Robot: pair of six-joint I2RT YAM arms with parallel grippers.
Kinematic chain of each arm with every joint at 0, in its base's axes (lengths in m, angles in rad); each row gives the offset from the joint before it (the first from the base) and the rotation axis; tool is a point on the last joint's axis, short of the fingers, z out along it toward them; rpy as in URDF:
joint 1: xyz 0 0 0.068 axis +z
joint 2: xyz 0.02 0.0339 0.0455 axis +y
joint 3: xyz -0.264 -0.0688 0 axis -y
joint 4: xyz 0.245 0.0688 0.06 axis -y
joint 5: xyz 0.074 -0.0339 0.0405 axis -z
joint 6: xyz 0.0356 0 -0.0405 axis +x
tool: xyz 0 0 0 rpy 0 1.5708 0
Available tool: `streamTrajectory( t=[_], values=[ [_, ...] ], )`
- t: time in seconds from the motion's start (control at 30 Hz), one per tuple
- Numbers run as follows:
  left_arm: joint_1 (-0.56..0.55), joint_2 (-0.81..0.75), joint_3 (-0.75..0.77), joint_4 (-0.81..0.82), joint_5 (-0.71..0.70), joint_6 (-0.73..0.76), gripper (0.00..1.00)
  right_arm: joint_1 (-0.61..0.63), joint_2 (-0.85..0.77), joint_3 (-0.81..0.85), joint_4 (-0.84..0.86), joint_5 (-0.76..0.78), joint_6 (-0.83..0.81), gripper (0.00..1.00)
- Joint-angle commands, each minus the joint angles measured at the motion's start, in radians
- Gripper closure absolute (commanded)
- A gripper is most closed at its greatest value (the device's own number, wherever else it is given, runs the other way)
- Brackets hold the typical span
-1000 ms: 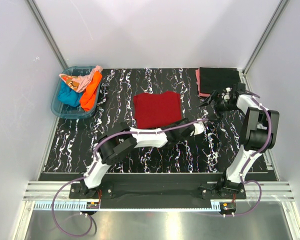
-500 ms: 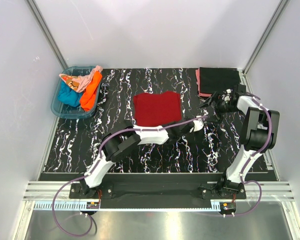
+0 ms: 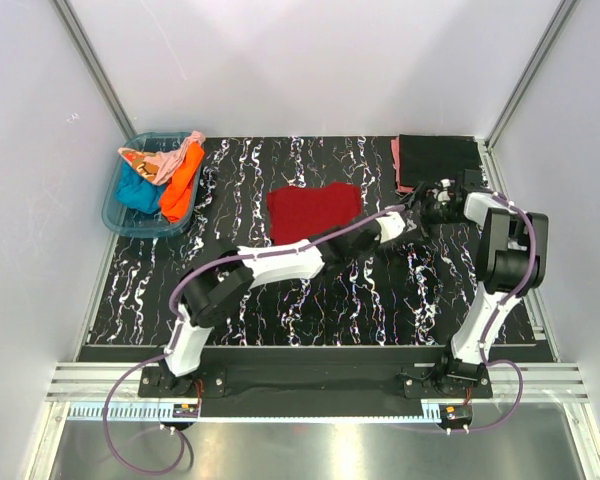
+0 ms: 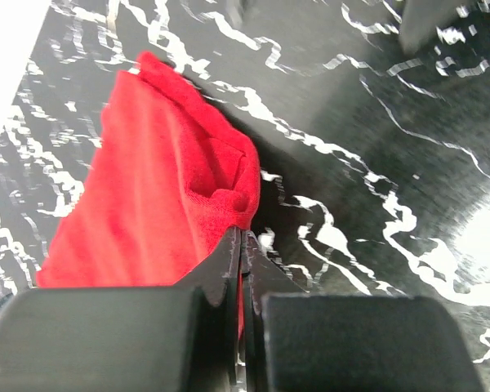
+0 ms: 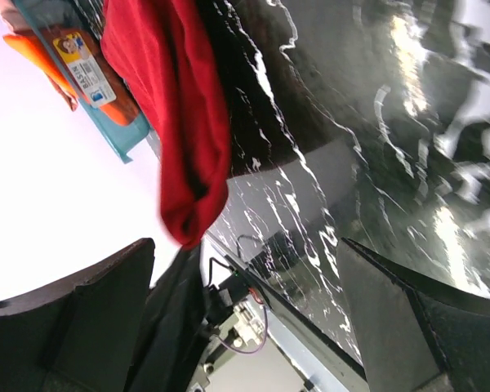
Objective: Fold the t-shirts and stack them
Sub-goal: Neatly place the folded tshirt to the corner
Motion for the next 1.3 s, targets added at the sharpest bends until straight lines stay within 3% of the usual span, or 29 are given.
streamTrajectory(
  t=[0.0,0.3,0.67,1.1,1.27],
  values=[
    [0.010,-0.070,-0.016,0.047,0.028,-0.022,1.00,0.040,0.032,0.072,0.037,-0.057,0.026,0.00],
    [0.027,-0.100,-0.035,0.050,0.049,-0.015,1.00,0.108,0.109,0.126,0.178,-0.075,0.153,0.00],
    [0.046,-0.142,-0.053,0.050,0.071,-0.015,1.00,0.163,0.249,0.290,0.038,-0.037,0.018,0.00],
    [0.049,-0.168,-0.059,0.043,0.103,-0.037,1.00,0.214,0.367,0.436,0.103,-0.071,-0.012,0.05],
    [0.049,-0.189,-0.073,0.043,0.099,-0.026,1.00,0.234,0.420,0.499,0.048,-0.064,-0.005,0.09]
  ],
)
